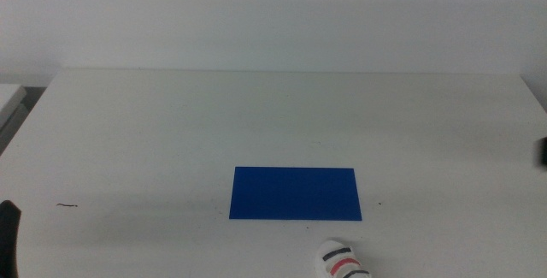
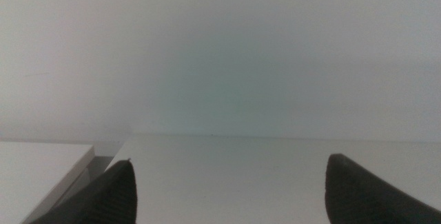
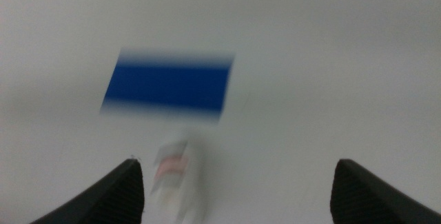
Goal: Use one arm to grab the shoe from the table and place it on the mat.
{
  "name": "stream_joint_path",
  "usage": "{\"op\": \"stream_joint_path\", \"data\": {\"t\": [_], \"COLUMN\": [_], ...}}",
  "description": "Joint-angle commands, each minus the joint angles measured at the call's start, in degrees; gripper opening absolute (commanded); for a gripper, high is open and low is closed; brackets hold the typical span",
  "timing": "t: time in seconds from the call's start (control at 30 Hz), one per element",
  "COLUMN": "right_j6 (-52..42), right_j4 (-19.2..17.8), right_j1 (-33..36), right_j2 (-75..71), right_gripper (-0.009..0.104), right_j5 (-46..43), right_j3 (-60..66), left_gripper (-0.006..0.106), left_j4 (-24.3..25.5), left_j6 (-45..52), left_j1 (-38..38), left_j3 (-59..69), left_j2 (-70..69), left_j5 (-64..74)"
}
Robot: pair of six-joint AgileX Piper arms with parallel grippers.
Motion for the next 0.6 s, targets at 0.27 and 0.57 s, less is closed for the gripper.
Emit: {"op": "stream_joint_path", "data": {"t": [0.27, 0.57], "right_j6": [11.9, 25.2], "right_j4": [-3.6, -17.4], "right_j1": [29.8, 43.5], "right_j2": [26.7, 43.3], "right_gripper": [0.074, 0.073], "right_j5": [9.9, 7.0], "right_j3": [-9.5, -9.5], "left_gripper": [0.094, 0.094], "left_j4": [0.0, 0.0], "left_j6": [-0.1, -0.1], "left_j1": [0.0, 0.0], "left_j3": [0.0, 0.0], "left_j2": [-0.2, -0.2], "left_j5": [-0.7, -0.7]}}
